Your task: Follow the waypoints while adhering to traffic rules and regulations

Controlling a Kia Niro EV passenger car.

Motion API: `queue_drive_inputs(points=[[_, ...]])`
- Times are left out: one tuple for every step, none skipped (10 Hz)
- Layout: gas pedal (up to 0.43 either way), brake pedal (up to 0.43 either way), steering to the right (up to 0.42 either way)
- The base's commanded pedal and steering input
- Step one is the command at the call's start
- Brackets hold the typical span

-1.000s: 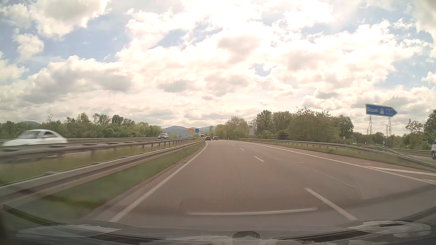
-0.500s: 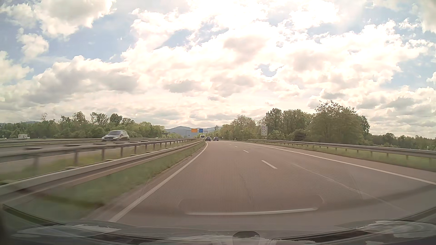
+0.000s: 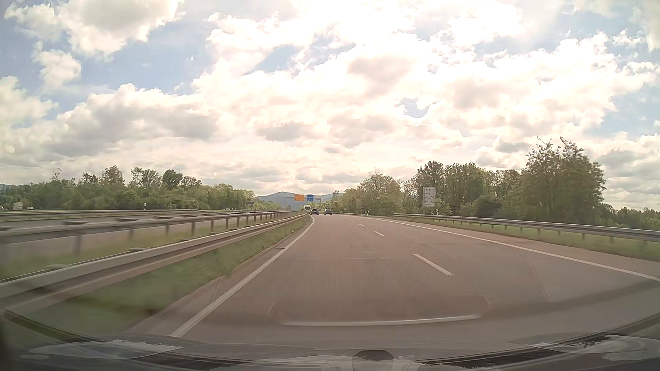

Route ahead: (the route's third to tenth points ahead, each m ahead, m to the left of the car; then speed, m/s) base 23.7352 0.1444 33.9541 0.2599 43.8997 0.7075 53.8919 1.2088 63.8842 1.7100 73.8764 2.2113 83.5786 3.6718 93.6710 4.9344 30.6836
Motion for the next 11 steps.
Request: queue_drive_inputs(points=[[0.240,0.000,-0.009],[0.240,0.000,-0.009],[0.240,0.000,-0.009],[0.240,0.000,-0.009],[0.240,0.000,-0.009],[0.240,0.000,-0.009],[0.240,0.000,-0.009],[0.240,0.000,-0.009],[0.240,0.000,-0.009],[0.240,0.000,-0.009],[0.240,0.000,-0.009]])
